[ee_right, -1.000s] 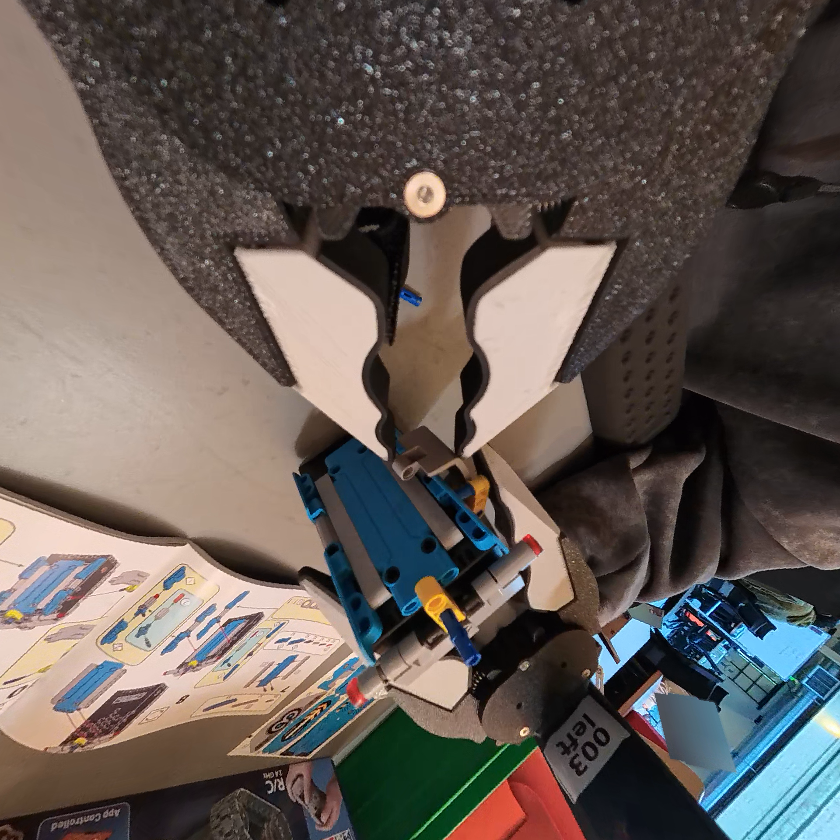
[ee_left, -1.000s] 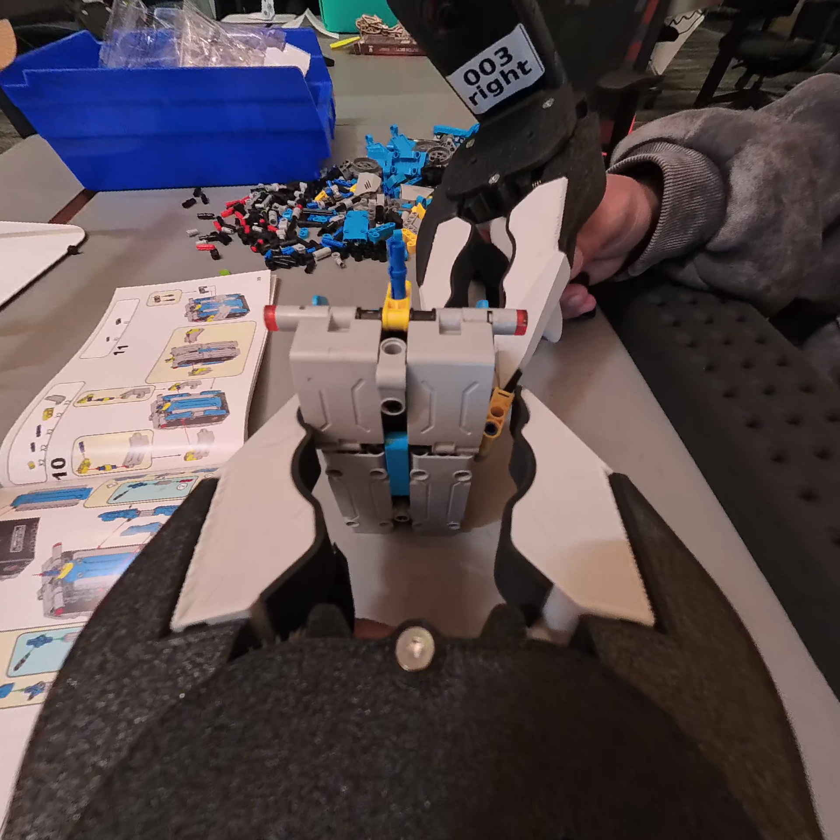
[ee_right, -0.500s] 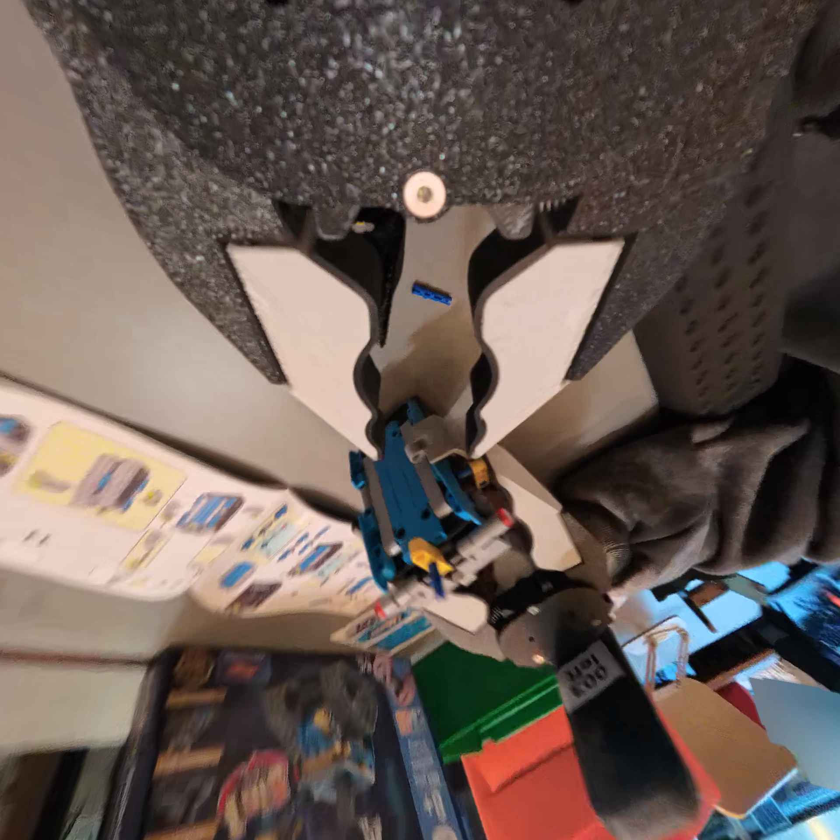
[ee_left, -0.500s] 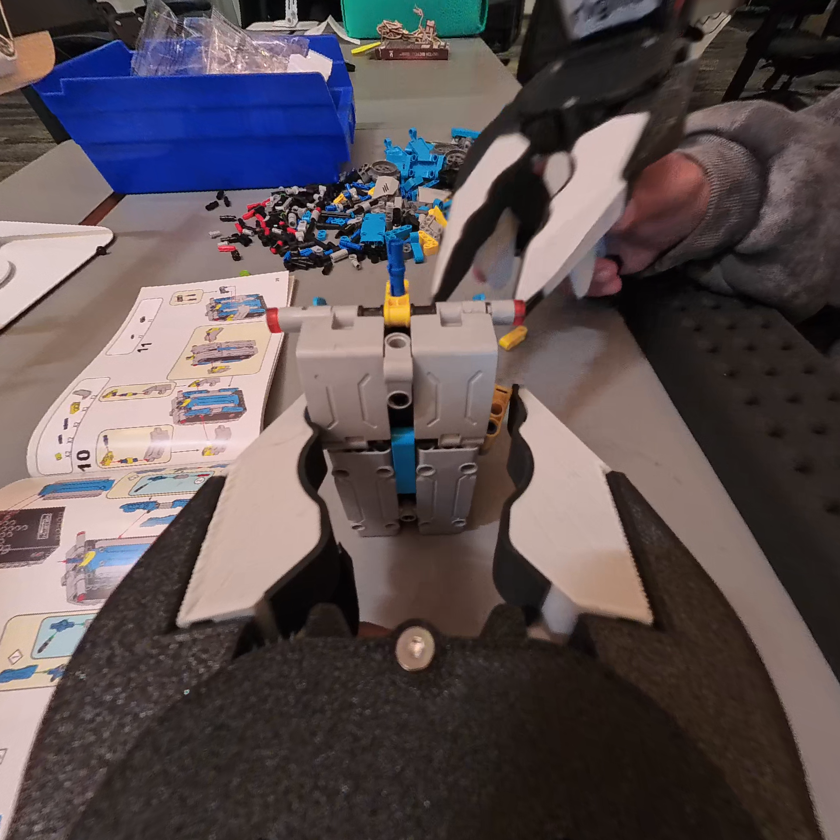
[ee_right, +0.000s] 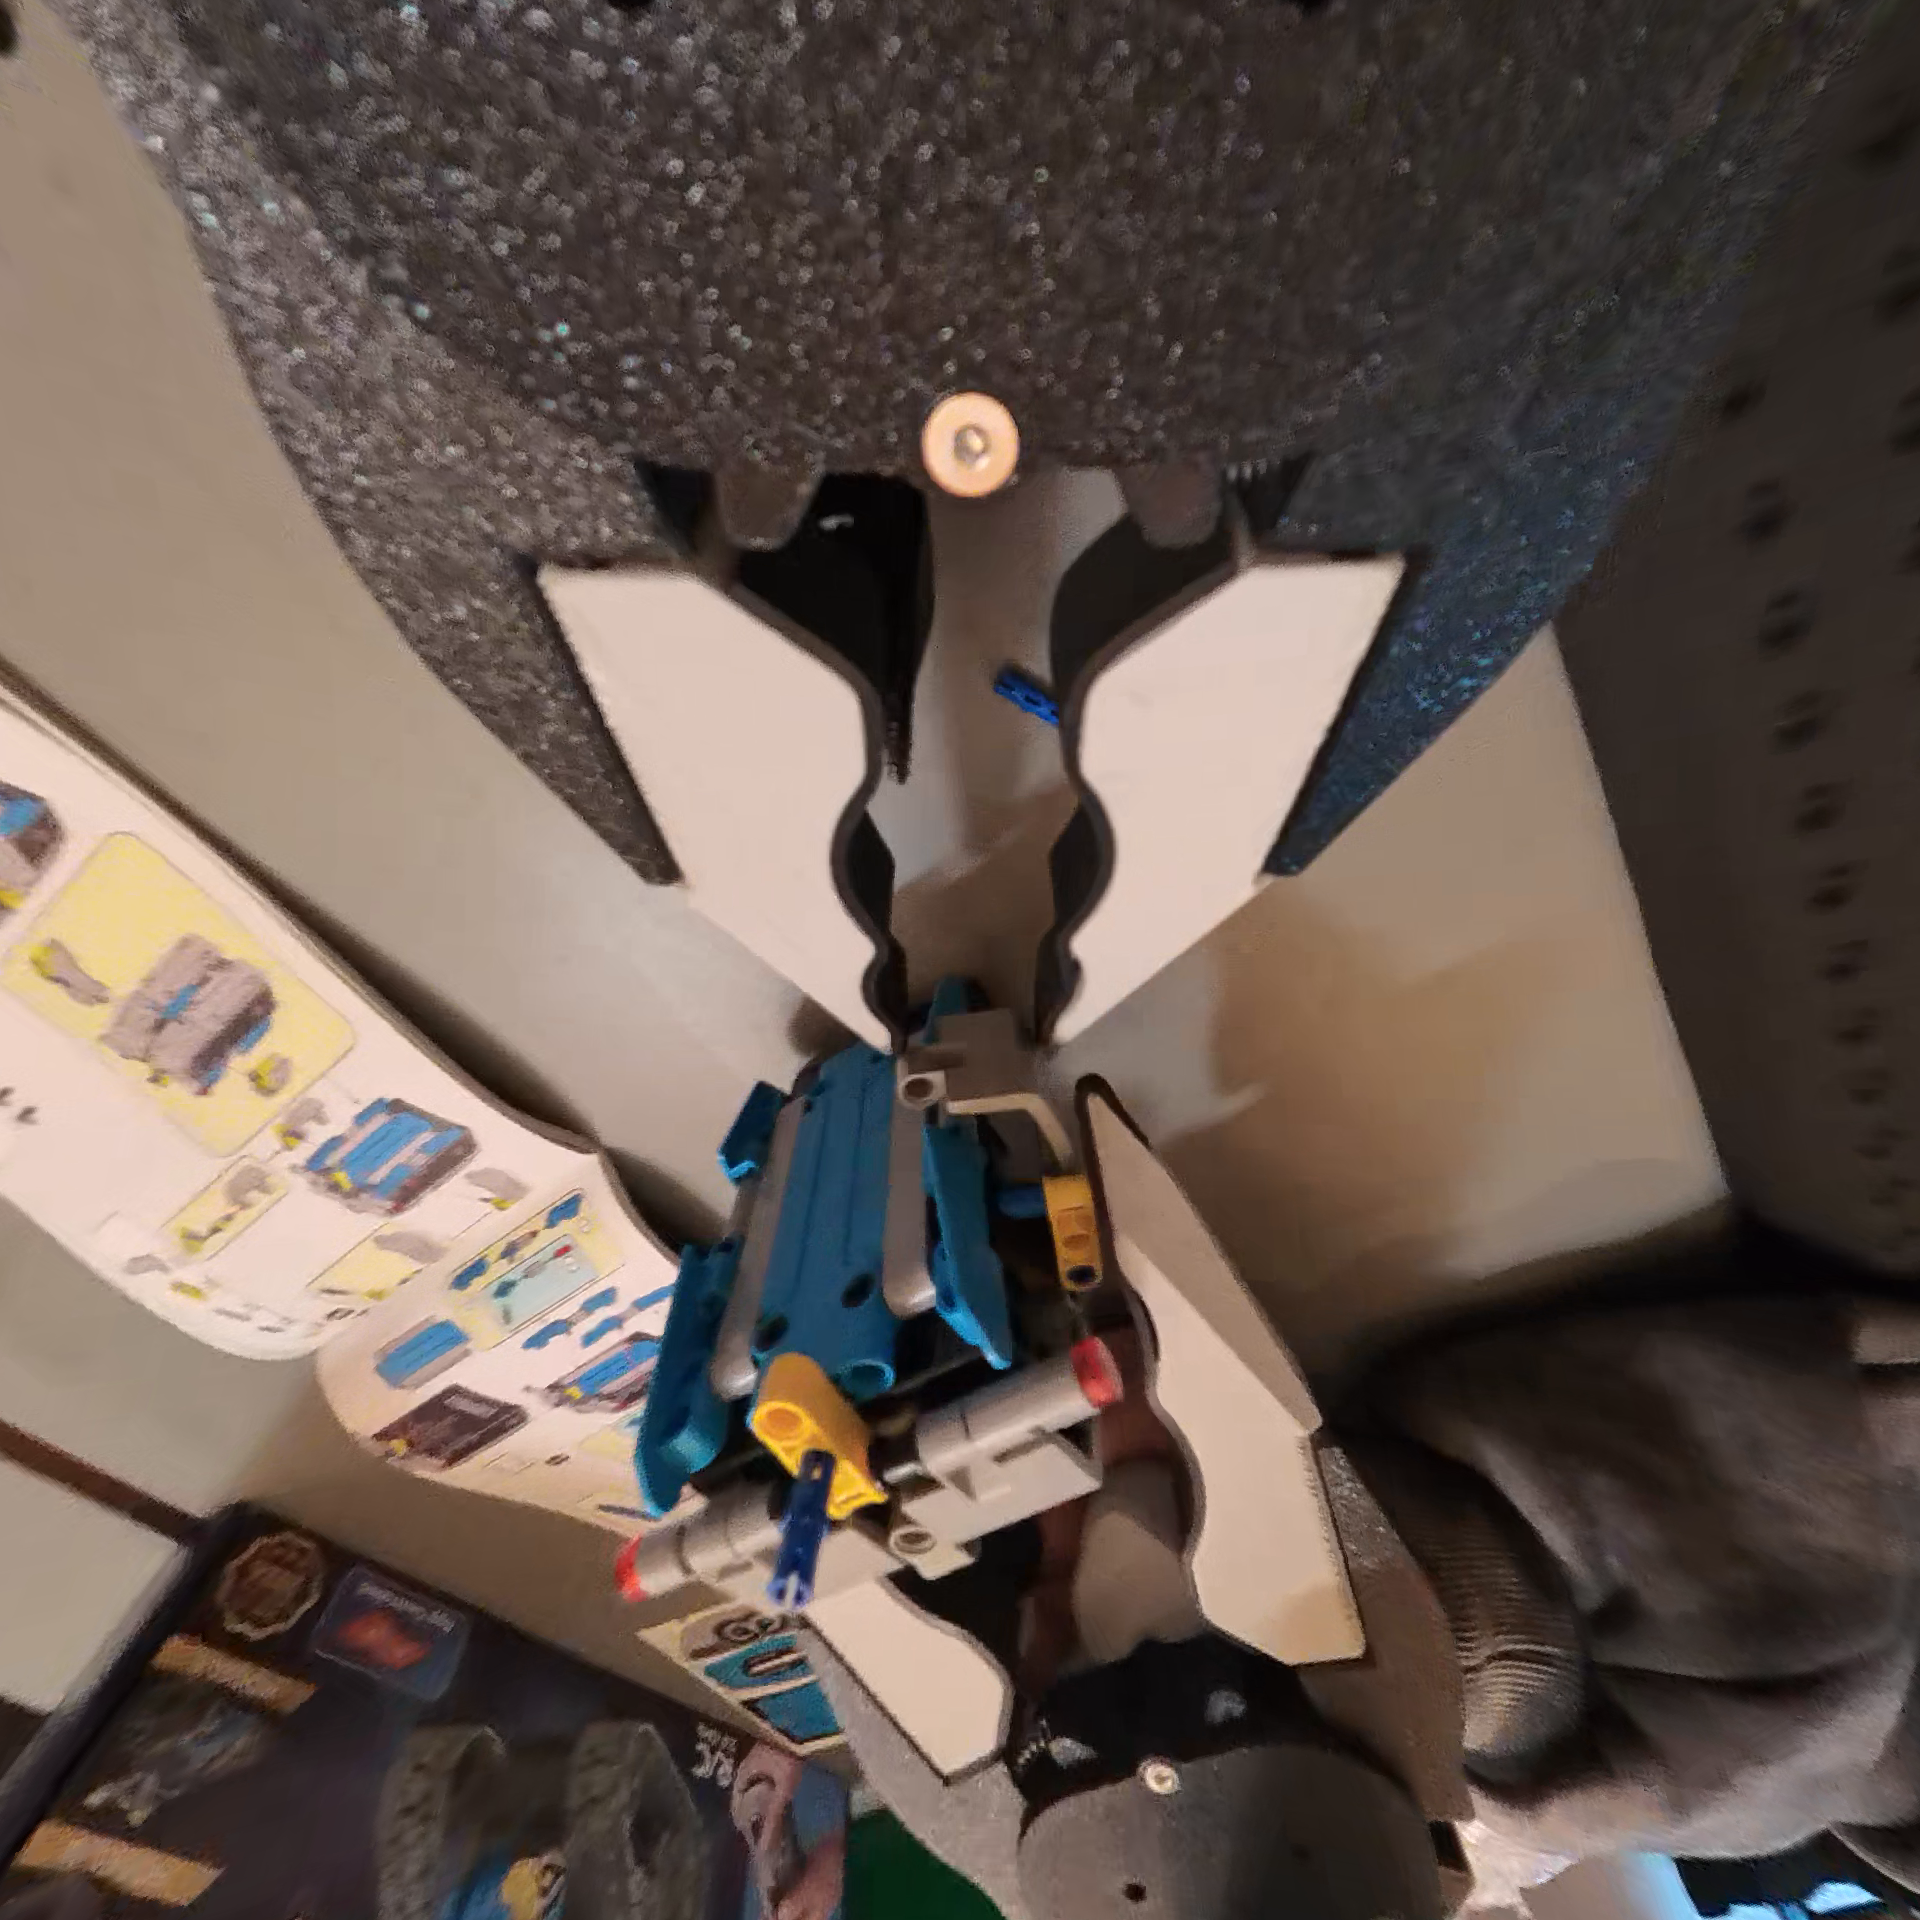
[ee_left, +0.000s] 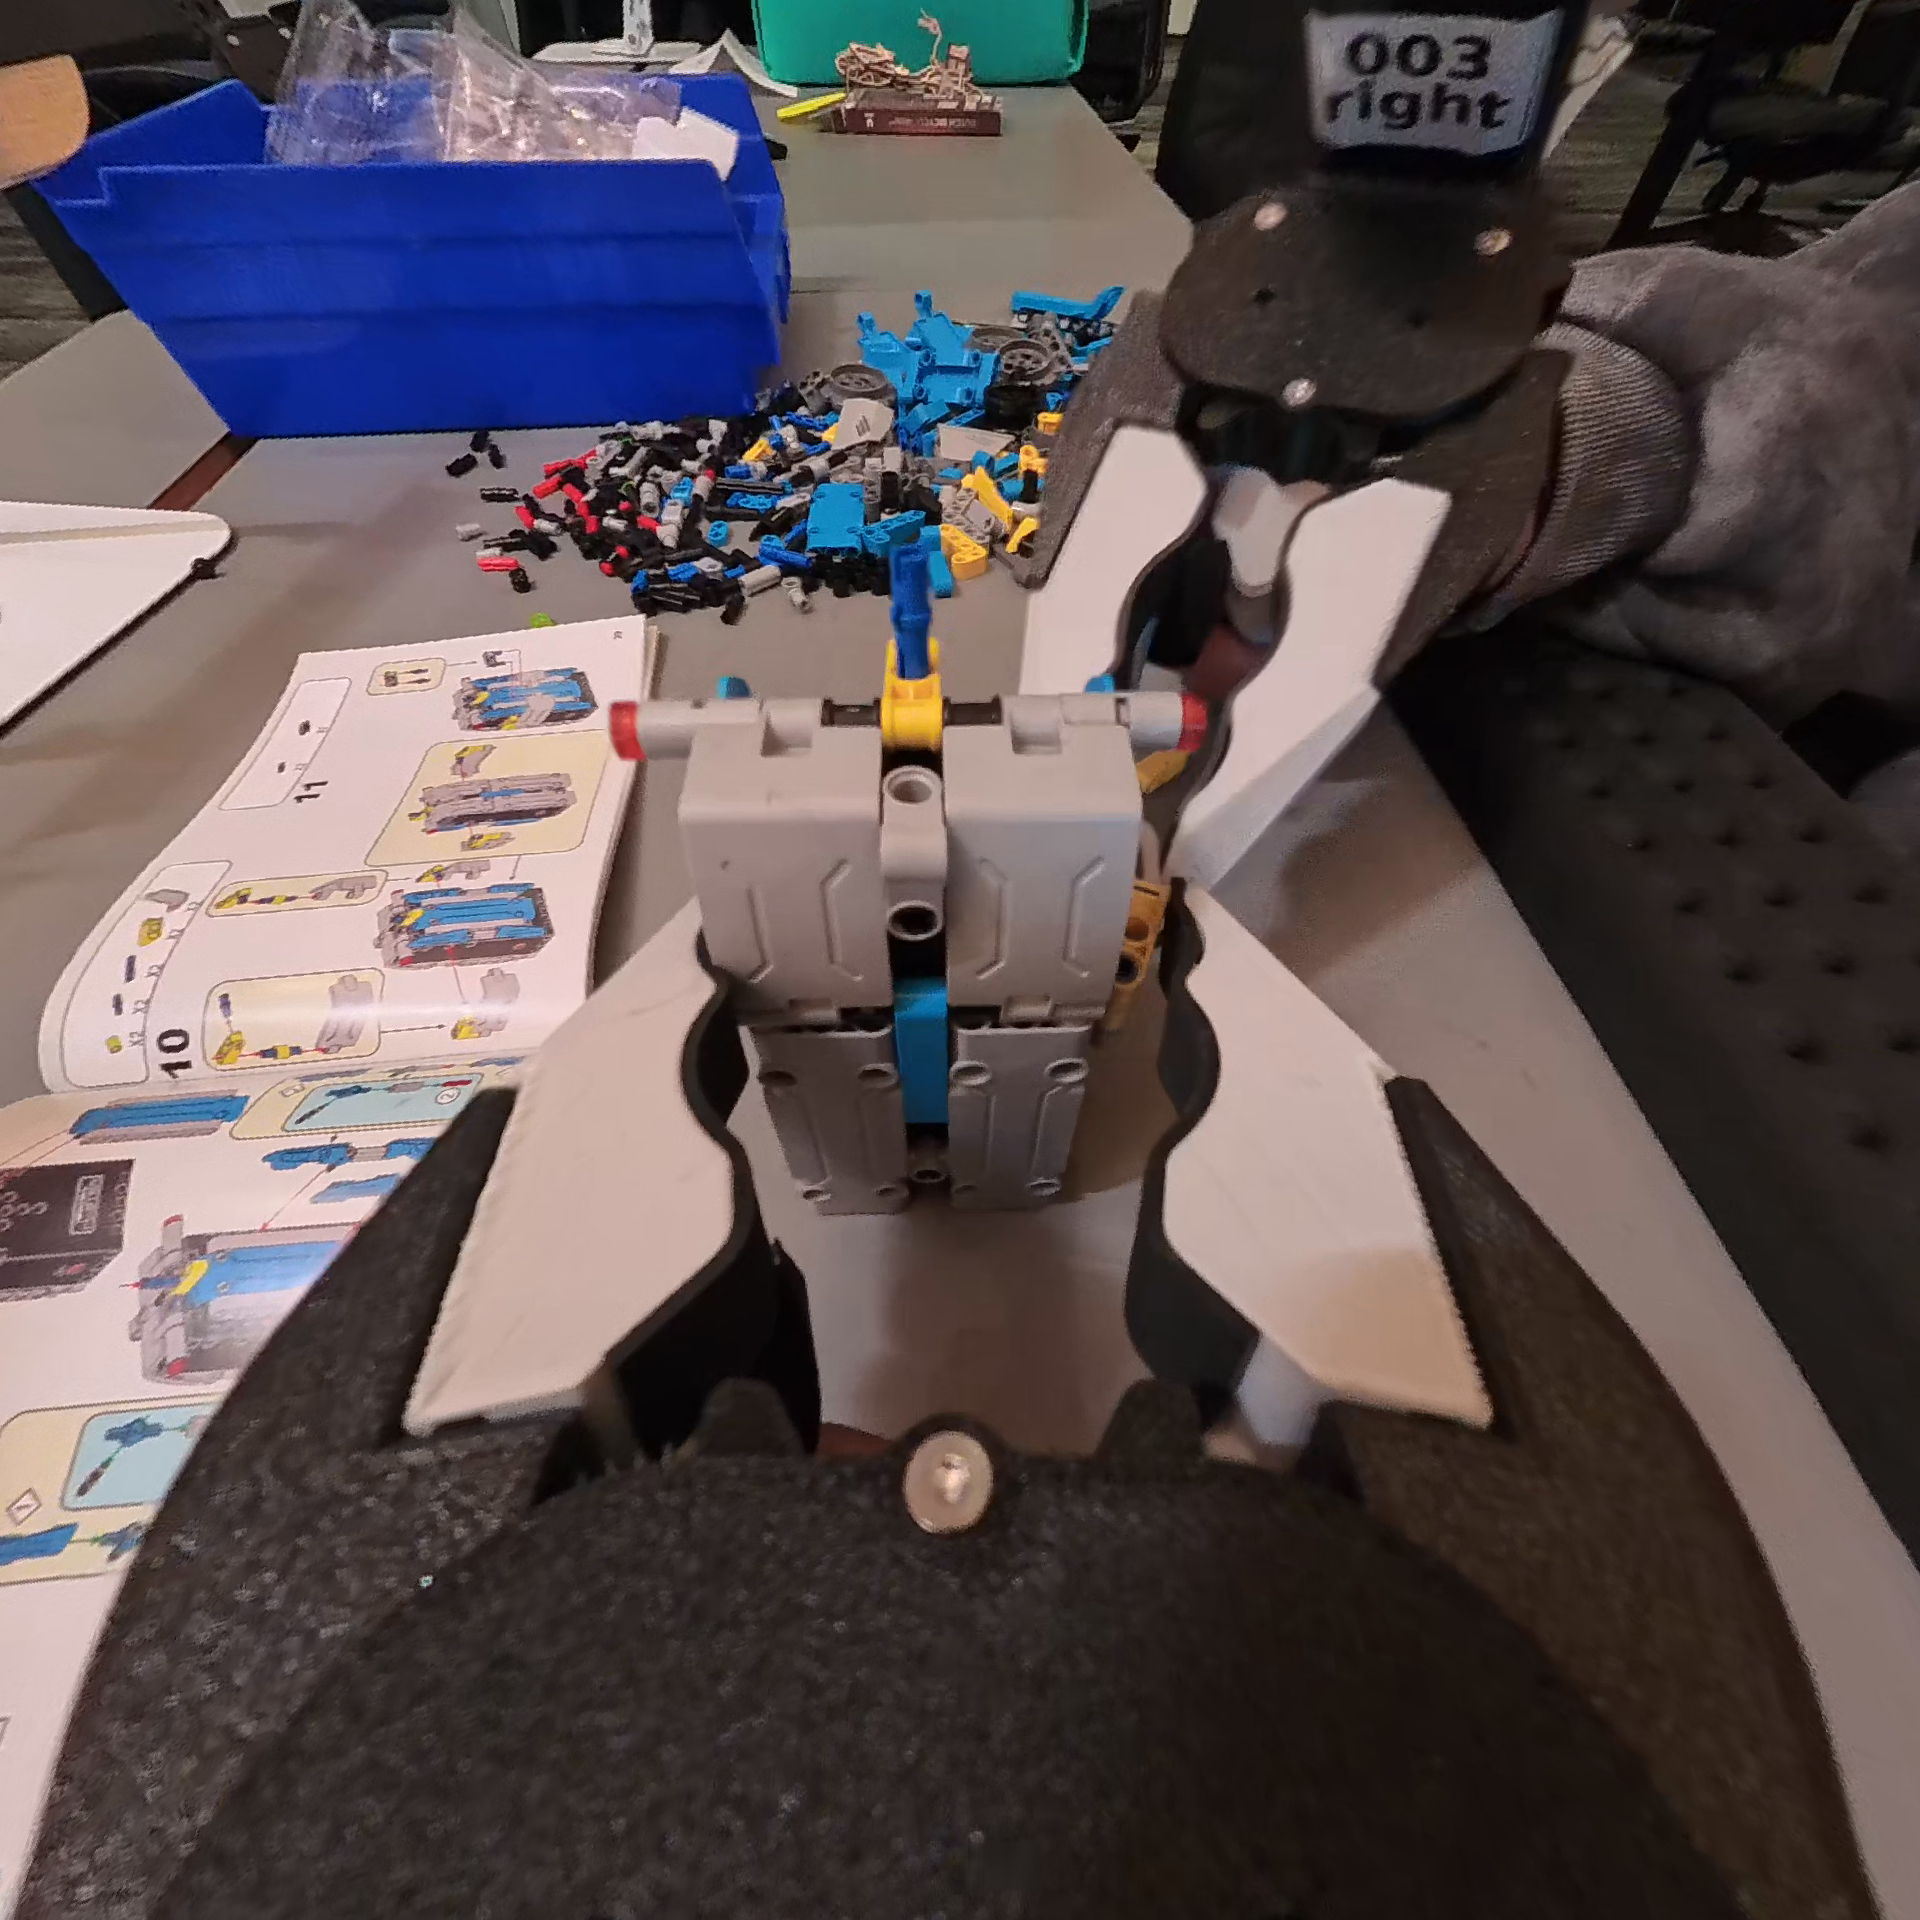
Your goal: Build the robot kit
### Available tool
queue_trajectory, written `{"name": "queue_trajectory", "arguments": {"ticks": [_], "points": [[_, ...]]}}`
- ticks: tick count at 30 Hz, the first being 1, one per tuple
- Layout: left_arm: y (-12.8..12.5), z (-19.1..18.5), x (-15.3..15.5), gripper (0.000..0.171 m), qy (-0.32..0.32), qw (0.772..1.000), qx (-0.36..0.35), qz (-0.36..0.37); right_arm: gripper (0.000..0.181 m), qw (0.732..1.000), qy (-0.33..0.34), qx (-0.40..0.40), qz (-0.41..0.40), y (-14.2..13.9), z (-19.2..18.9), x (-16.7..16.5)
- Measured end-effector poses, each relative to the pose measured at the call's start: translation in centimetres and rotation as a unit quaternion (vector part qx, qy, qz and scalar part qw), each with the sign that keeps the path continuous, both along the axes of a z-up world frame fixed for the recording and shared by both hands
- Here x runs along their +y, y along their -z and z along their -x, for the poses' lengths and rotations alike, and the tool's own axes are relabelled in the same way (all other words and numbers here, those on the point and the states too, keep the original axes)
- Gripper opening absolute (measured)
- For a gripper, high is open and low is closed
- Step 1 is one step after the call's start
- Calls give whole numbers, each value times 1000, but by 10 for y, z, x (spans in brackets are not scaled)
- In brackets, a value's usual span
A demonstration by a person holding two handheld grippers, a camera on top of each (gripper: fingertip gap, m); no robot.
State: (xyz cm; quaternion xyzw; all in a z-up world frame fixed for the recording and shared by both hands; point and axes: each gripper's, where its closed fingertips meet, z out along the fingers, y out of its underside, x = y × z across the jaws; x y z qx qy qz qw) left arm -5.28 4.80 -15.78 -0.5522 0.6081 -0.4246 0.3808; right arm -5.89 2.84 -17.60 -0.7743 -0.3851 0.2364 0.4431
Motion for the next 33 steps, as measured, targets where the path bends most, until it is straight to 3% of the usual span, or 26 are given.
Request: {"name": "queue_trajectory", "arguments": {"ticks": [9, 15, 21, 27, 30, 33], "points": [[0, 2, 1, 82, 1, 999, 3, 35, 15, 993, 14, -80, -86, -1, -1, -5], [-3, 4, -1, 78, 16, 998, -2, 65, 15, 995, 10, -78, -69, 3, -3, -5], [-1, 6, 2, 77, 11, 999, 2, 45, 15, 996, 14, -71, -59, 4, -3, -7], [-3, 5, -3, 76, 24, 998, -2, 66, 14, 987, 19, -113, -113, -1, -5, -13], [-5, 6, -1, 75, 25, 996, -6, 88, 0, 978, 12, -154, -139, 6, -6, -16], [-5, 7, 2, 70, 20, 996, -7, 86, 0, 981, 3, -129, -142, -1, 0, -19]]}}
